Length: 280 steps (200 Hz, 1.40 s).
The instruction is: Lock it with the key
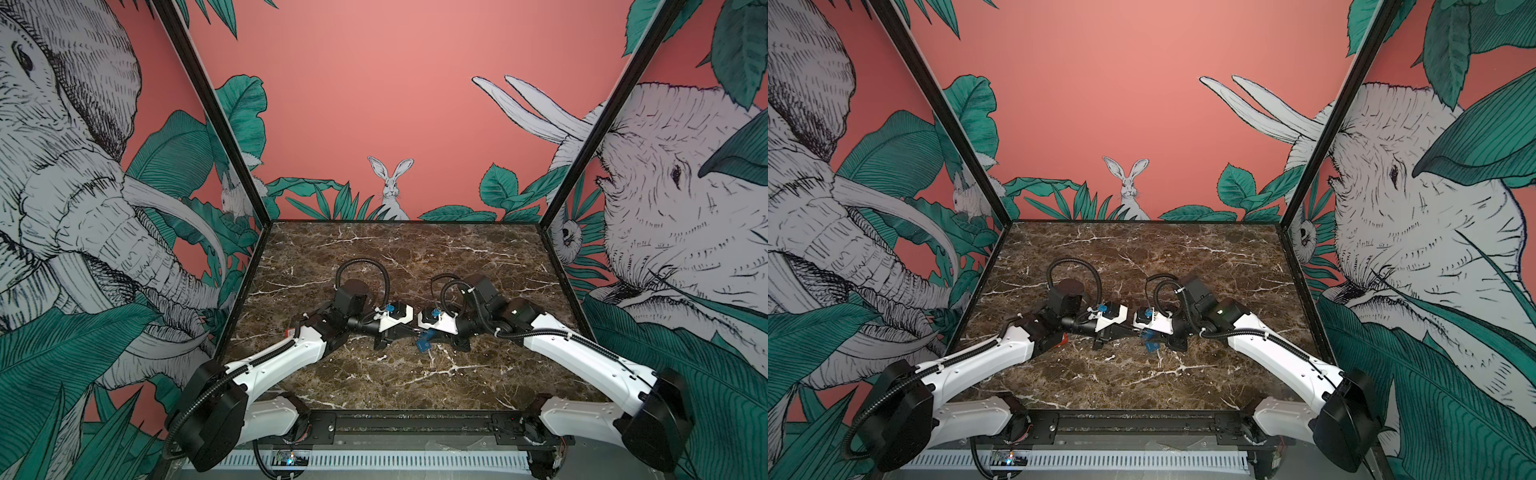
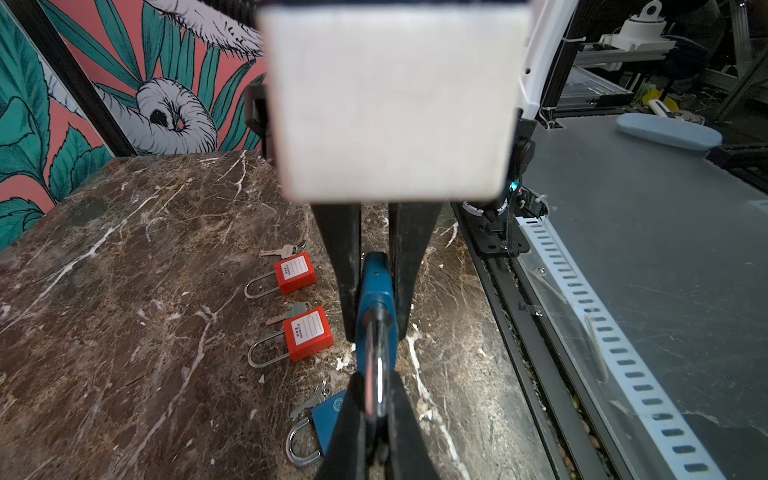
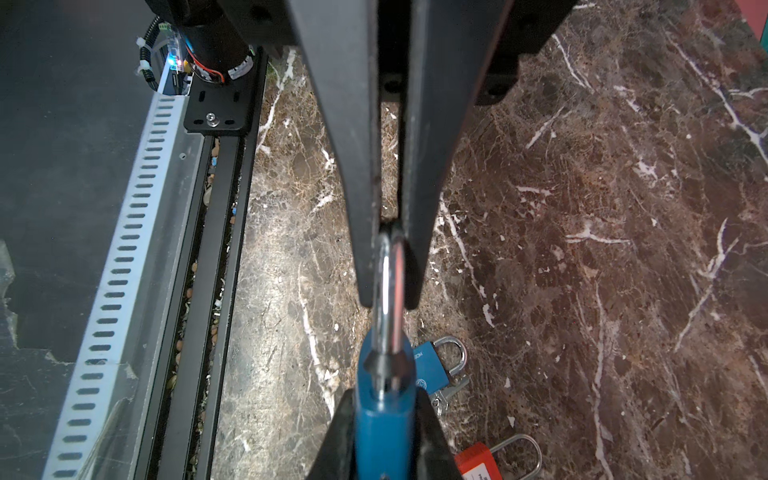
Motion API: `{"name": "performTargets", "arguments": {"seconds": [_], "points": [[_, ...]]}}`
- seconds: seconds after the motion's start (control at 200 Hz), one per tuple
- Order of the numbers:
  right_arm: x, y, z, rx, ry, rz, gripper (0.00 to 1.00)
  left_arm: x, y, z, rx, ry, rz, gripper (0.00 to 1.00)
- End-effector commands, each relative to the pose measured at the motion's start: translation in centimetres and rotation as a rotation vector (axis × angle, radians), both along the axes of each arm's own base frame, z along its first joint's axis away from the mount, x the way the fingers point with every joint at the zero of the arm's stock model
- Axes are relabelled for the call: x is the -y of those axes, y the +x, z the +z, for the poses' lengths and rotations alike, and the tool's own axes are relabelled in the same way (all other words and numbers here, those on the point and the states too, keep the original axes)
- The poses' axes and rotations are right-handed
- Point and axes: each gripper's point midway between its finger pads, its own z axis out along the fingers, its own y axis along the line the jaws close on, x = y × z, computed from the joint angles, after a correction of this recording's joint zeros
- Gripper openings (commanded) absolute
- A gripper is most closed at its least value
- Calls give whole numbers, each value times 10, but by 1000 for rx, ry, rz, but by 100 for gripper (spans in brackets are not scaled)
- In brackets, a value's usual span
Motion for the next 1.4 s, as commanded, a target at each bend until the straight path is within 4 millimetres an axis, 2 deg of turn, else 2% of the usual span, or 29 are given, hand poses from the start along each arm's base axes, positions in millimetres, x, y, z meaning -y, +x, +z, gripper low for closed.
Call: {"name": "performTargets", "arguments": {"seconds": [0.0,0.3,0.515,0.75,0.985,1.125,1.396], "points": [[-51,2,88,138,328,155,0,17,-24,19,104,-102,-132,0],[-60,11,118,143,430,141,0,24,-33,8,109,-96,-170,0],[-70,19,119,122,428,150,0,35,-38,-2,112,-85,-191,0],[-72,31,114,120,386,132,0,36,-38,-12,106,-64,-199,0],[-67,39,130,158,443,109,0,32,-43,-15,79,-48,-204,0],[-58,34,134,161,458,120,0,31,-39,-11,64,-60,-189,0],[-41,22,116,142,385,104,0,25,-8,18,9,-170,-98,0]]}}
